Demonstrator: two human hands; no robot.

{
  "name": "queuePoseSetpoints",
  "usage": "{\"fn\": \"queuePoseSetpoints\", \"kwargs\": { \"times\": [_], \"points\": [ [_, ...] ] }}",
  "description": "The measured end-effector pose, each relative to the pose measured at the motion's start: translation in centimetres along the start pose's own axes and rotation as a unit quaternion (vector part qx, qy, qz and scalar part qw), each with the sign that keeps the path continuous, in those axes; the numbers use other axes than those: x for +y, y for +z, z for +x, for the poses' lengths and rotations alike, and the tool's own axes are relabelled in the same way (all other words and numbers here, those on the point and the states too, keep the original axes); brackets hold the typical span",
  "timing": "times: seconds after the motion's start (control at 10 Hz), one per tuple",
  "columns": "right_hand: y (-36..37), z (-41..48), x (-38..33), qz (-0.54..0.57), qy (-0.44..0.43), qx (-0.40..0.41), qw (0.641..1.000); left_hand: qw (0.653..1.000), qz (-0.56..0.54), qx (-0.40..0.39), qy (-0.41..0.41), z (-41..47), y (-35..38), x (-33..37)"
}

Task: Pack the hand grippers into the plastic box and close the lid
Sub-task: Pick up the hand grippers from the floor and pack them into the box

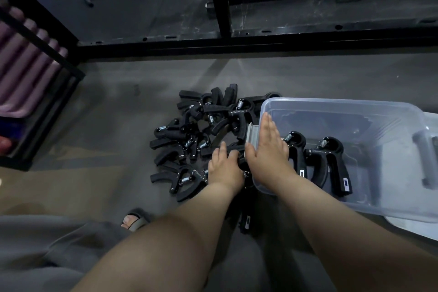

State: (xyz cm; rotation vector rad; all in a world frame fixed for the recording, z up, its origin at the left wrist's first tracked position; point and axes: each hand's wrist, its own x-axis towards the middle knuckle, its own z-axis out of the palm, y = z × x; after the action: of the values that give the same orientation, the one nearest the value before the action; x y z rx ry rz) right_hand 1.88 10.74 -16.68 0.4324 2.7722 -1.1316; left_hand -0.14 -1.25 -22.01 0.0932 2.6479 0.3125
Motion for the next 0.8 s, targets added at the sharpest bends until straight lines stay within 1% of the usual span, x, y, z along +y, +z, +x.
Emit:
{"fn": "queuePoseSetpoints", "kwargs": {
  "times": [0.1, 0.2, 0.3, 0.4, 0.5, 0.6, 0.7, 0.8],
  "points": [
    [0.0, 0.0, 0.1, 0.004, -0.002, -0.002, 1.000, 0.999, 0.003, 0.030, -0.012, 0.6, 0.3, 0.0],
    [0.0, 0.1, 0.2, 0.006, -0.003, -0.010, 1.000, 0.997, 0.012, 0.043, -0.064, 1.2, 0.1, 0.2],
    [0.0, 0.1, 0.3, 0.007, -0.002, -0.008, 1.000, 0.991, 0.018, -0.028, -0.129, 1.0, 0.0, -0.3],
    [0.0, 0.1, 0.3, 0.007, -0.004, -0.006, 1.000, 0.992, 0.002, -0.032, -0.126, 0.2, 0.7, -0.9],
    [0.0, 0.1, 0.2, 0.003, -0.002, -0.007, 1.000, 0.993, -0.061, -0.022, -0.100, -0.7, 0.8, -0.6],
    [0.0, 0.0, 0.2, 0.000, 0.000, -0.007, 1.000, 0.991, -0.095, -0.004, -0.099, -1.3, -0.1, -0.4],
    [-0.2, -0.1, 0.1, -0.003, 0.000, -0.008, 1.000, 0.968, -0.203, 0.006, -0.147, -1.6, -1.8, -0.5],
    [-0.4, -0.2, -0.2, -0.006, 0.005, -0.010, 1.000, 0.895, -0.389, 0.036, -0.215, -1.9, -3.9, -0.3]
  ]
}}
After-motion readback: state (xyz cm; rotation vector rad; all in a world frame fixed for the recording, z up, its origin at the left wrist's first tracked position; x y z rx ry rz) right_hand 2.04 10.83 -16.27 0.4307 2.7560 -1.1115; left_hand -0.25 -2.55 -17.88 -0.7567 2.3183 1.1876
